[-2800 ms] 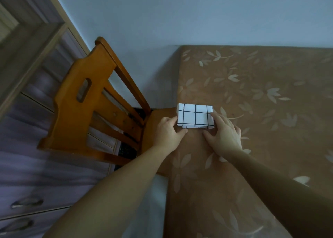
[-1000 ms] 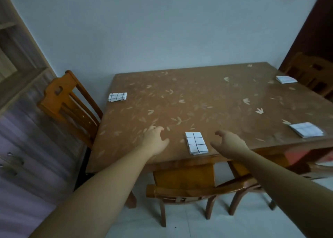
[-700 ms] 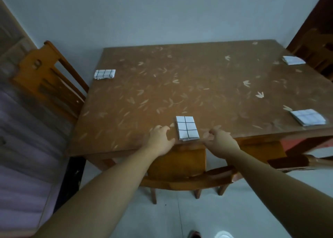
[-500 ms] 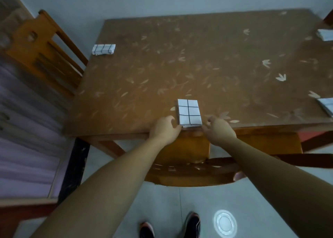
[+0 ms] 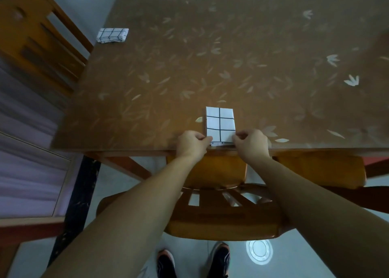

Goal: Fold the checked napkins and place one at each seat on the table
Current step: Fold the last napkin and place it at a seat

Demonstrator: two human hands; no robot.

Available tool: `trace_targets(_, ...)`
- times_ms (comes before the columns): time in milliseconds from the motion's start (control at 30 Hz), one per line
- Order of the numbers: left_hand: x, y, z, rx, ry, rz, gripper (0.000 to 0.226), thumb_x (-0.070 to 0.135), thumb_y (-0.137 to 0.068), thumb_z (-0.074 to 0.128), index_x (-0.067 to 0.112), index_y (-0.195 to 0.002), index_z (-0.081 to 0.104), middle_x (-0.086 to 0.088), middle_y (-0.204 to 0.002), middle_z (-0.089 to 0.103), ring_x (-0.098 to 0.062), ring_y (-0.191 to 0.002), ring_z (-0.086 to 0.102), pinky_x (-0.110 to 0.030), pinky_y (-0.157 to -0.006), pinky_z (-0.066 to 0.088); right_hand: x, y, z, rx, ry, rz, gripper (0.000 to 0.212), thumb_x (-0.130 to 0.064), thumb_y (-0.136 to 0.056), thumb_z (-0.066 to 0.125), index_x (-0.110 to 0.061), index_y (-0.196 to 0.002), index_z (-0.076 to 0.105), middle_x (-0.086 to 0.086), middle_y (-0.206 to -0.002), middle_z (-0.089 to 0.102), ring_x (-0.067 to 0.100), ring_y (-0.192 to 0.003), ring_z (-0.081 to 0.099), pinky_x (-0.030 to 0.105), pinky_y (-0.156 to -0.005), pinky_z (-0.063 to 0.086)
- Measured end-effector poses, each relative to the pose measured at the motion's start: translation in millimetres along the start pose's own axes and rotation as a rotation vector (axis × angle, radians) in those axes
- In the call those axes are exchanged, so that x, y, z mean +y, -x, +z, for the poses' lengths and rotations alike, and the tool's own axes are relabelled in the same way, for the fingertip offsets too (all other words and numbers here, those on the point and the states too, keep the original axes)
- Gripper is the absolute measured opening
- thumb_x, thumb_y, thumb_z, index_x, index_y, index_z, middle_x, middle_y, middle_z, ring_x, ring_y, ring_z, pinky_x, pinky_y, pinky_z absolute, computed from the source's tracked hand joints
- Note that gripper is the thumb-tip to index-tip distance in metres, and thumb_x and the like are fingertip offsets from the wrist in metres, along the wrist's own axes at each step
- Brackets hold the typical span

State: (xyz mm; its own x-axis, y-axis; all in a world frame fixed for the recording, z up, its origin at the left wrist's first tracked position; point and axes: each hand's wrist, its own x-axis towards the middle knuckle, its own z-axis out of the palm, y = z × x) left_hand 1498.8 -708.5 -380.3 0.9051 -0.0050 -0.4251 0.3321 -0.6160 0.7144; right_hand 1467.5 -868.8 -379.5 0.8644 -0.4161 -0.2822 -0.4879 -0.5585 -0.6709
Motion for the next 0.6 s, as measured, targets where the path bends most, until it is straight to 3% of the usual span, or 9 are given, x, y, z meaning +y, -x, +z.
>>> trace_targets(200,-8,-2,-2,0.026,0.049,-0.018,0.027,0.027,-0.092,0.066,0.010,-0.112,0.069,0.000,-0.088,0.070,-0.009,-0.068,0.068,-0.017,-0.055,0.043,3,0,8,0.016,-0.021,-0.029,0.024,-0.019,-0.091,0.063,-0.007,-0.110,0.072,0.009,-0.107,0.071,0.016,-0.087,0.063,0.026,-0.072,0.048)
trace_targets(333,-15,-5,-11,0.043,0.088,-0.055,0.026,0.027,-0.092,0.065,0.010,-0.111,0.070,0.000,-0.082,0.070,-0.006,-0.064,0.065,-0.018,-0.052,0.041,-2,-4,16,-0.021,-0.023,-0.035,0.022,-0.017,-0.088,0.064,-0.010,-0.107,0.073,0.009,-0.108,0.071,0.020,-0.089,0.067,0.031,-0.076,0.056)
trace_targets(433,-20,-8,-17,0.069,0.102,-0.077,0.025,0.026,-0.092,0.065,0.010,-0.110,0.069,0.002,-0.073,0.067,-0.004,-0.060,0.063,-0.019,-0.050,0.039,-8,-6,22,-0.038,-0.017,-0.048,0.020,-0.016,-0.088,0.063,-0.013,-0.105,0.074,0.006,-0.104,0.070,0.018,-0.086,0.065,0.026,-0.070,0.052)
trace_targets(600,-20,-8,-19,0.090,0.100,-0.075,0.025,0.025,-0.092,0.066,0.011,-0.112,0.068,0.004,-0.069,0.065,-0.005,-0.061,0.064,-0.019,-0.053,0.042,-10,-3,26,-0.041,-0.039,-0.082,0.019,-0.015,-0.088,0.064,-0.013,-0.105,0.073,0.000,-0.094,0.069,0.019,-0.093,0.065,0.039,-0.083,0.057)
